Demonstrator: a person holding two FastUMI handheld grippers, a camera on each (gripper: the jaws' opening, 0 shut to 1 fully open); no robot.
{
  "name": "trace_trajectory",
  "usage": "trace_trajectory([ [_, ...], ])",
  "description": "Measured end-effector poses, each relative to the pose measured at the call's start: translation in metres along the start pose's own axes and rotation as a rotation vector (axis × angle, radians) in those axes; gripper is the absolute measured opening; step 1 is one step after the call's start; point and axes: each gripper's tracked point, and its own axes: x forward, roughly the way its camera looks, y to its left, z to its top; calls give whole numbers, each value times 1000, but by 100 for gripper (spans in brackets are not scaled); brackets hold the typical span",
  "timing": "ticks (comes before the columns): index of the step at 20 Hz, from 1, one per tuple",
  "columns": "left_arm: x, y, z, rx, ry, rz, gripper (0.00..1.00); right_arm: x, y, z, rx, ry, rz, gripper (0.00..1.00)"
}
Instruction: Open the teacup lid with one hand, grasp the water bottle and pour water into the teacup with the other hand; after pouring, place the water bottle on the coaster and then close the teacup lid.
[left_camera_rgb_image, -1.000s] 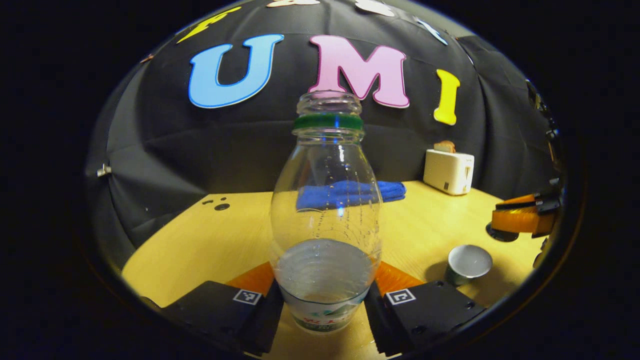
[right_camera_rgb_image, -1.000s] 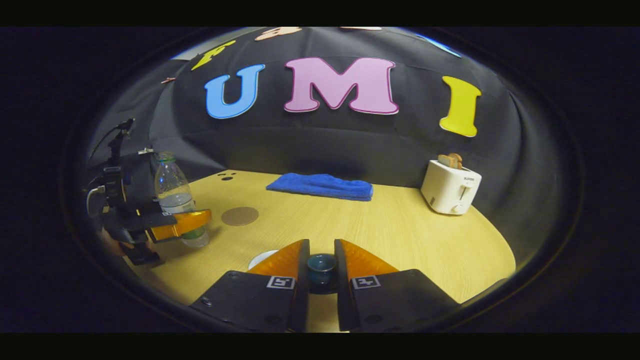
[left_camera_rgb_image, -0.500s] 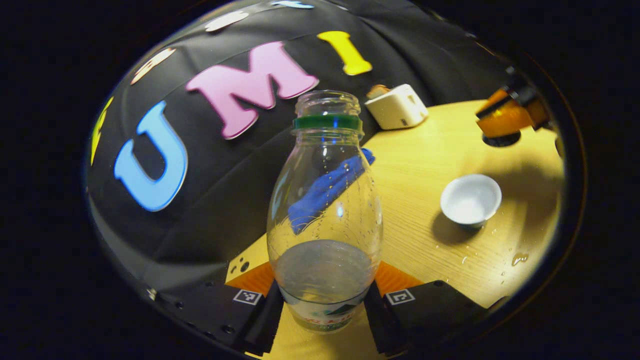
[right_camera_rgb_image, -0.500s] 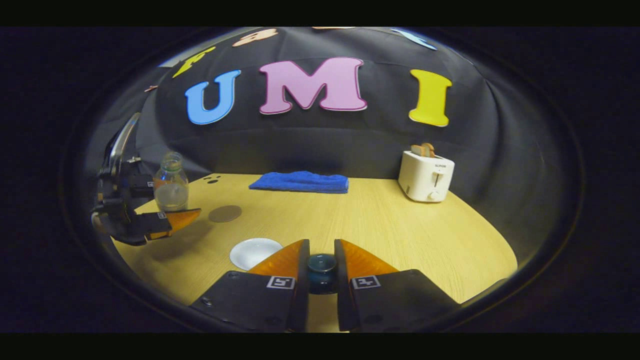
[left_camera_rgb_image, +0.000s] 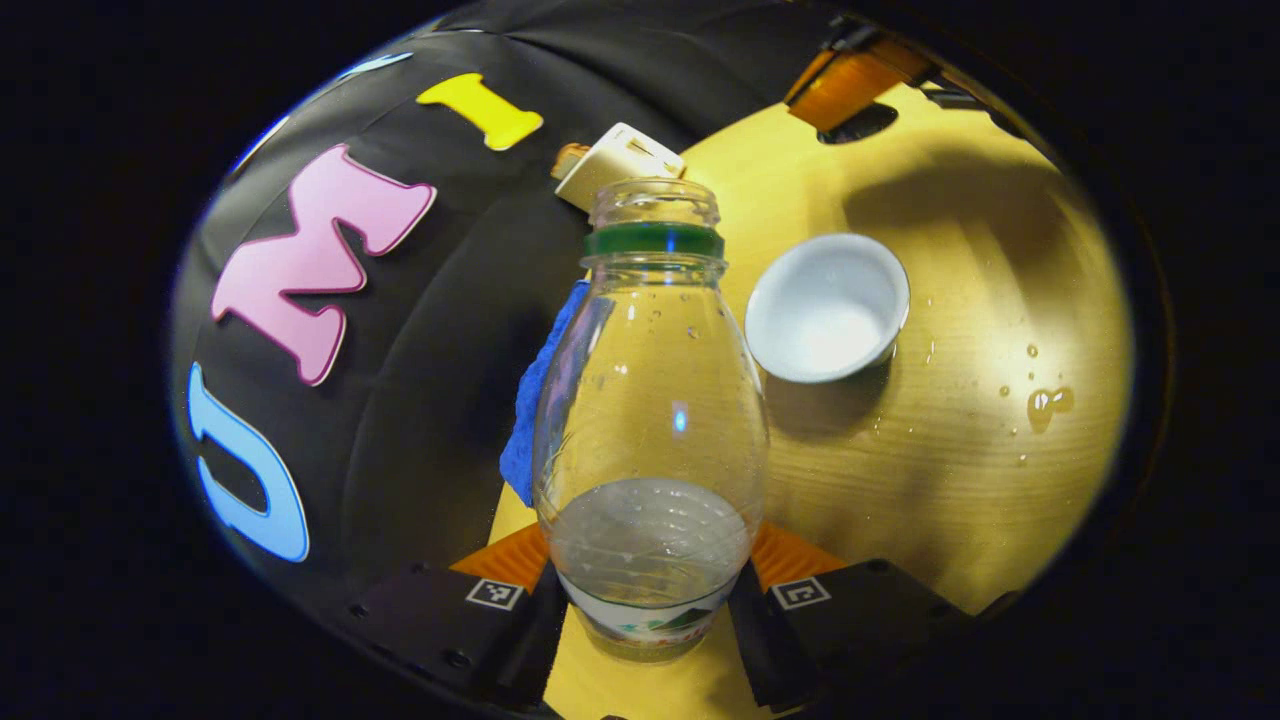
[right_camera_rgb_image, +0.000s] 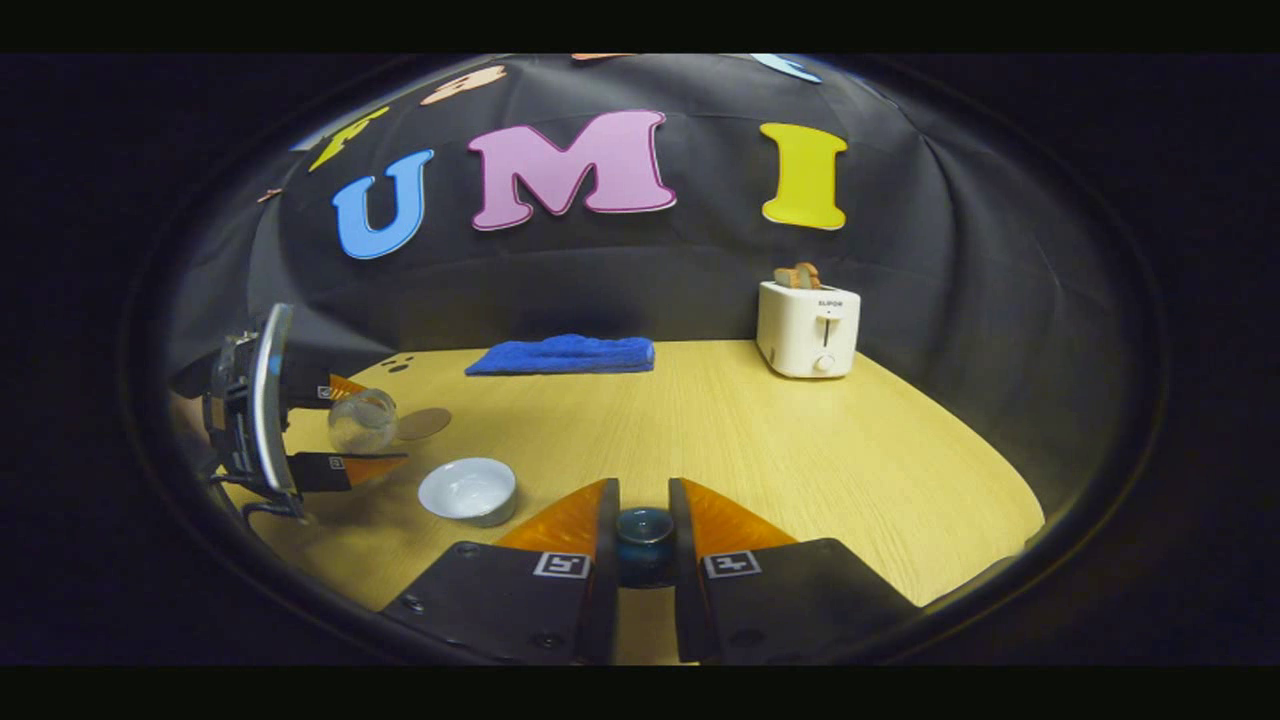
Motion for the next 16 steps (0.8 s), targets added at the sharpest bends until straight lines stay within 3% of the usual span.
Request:
trace_trajectory([
  [1,1,-2,-2,36,13,-12,75,0,0,-1,-2,1,4,26],
  [2,2,-5,-3,67,24,-24,75,0,0,-1,-4,0,7,22],
  [6,4,-11,-6,194,47,-60,75,-1,3,-4,3,7,32,31],
  [7,6,-11,-6,227,52,-60,75,-2,6,-5,7,9,40,22],
  [8,8,-10,-6,258,59,-64,75,-3,9,-6,7,11,48,27],
  [14,13,1,-2,407,68,-68,75,-6,20,-7,17,5,86,27],
  [16,14,5,0,454,64,-70,75,-8,22,-6,35,3,89,22],
])
